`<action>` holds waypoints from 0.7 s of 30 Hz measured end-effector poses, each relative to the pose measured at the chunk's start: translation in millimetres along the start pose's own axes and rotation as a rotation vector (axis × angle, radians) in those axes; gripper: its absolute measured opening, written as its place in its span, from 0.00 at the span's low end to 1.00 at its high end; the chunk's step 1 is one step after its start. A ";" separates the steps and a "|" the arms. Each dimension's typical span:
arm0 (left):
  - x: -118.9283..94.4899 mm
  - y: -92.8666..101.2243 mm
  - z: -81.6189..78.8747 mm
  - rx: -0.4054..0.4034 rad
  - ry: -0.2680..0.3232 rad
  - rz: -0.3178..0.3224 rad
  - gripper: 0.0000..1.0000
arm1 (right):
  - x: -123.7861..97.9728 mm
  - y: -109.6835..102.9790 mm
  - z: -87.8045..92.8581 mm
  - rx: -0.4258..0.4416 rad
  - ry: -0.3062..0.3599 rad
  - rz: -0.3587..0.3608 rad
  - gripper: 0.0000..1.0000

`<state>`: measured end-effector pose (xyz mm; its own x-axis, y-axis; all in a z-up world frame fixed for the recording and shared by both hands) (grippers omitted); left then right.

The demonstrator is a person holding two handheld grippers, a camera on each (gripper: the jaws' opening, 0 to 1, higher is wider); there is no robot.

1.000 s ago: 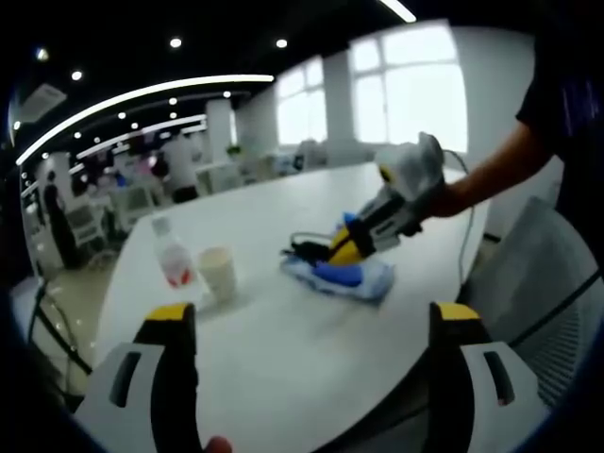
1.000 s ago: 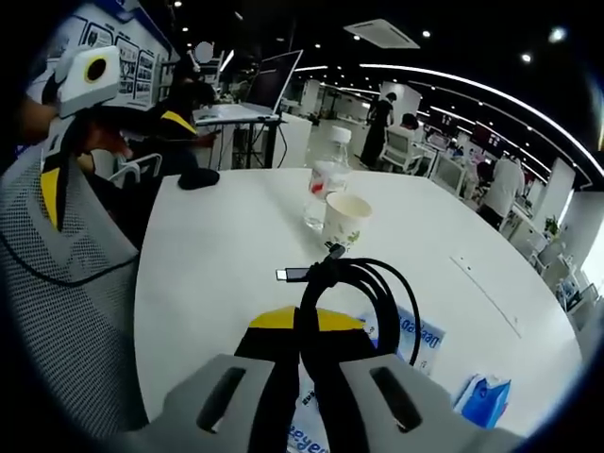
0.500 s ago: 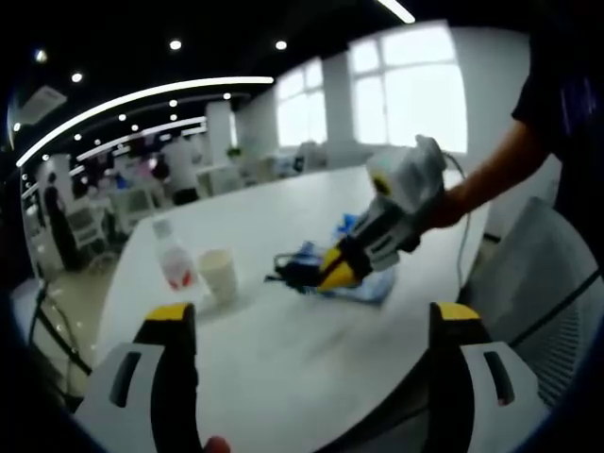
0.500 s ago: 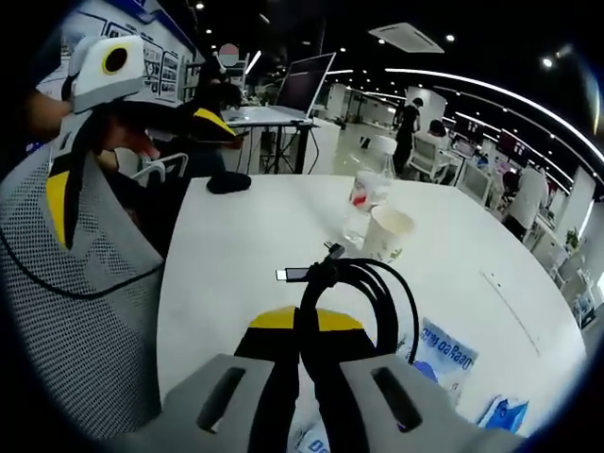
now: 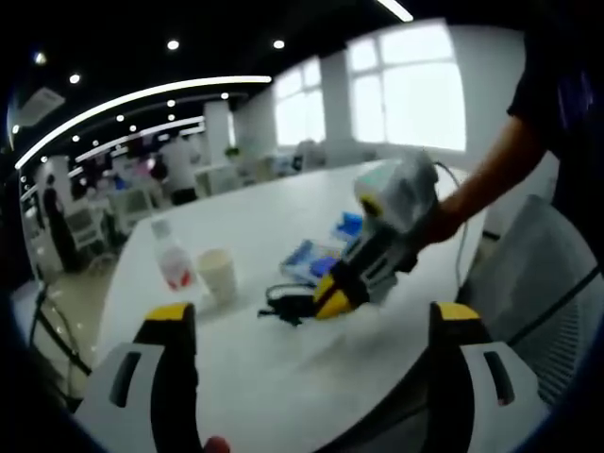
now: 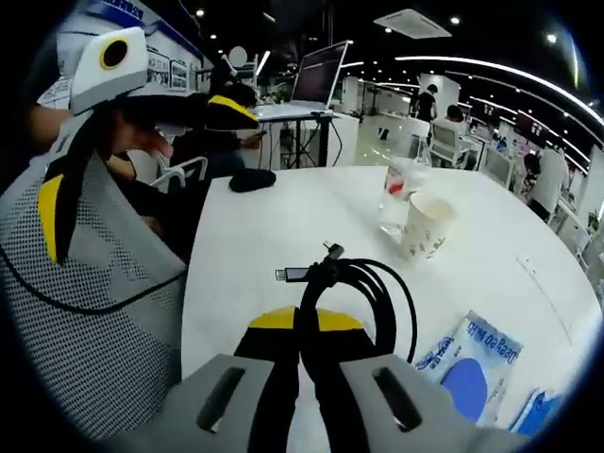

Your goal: Arrange the tabletop items into an orderly group along one side of the table until the central work area is clear of visible clutter.

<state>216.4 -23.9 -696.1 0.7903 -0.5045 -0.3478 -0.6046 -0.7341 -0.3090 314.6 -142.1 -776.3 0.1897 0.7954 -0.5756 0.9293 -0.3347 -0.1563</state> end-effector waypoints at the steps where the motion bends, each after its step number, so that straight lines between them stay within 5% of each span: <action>1: 0.1 -0.1 0.0 0.000 0.000 0.000 1.00 | 2.3 -0.9 1.7 0.014 -0.002 -0.011 0.03; 15: 0.2 -1.5 0.5 -0.004 -0.002 -0.001 1.00 | 23.7 -11.8 8.8 0.082 -0.009 -0.084 0.03; 21: -0.1 -2.0 0.9 -0.006 -0.004 -0.004 1.00 | 32.4 -16.6 12.8 0.041 -0.035 -0.098 0.04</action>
<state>217.4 -22.0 -696.2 0.7924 -0.4998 -0.3498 -0.6008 -0.7390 -0.3050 301.3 -117.3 -802.7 0.0862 0.8075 -0.5835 0.9289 -0.2769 -0.2458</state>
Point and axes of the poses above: the point that each gripper's makers call its tool centre point, and the gripper's own axes: x roughly forward along the fingers, y roughly to its right, z roughly out of its underside, the point moved 7 cm from there along -x, roughly backward along the fingers, and after that the axes turned 15 degrees about x, right-handed, at the moved point
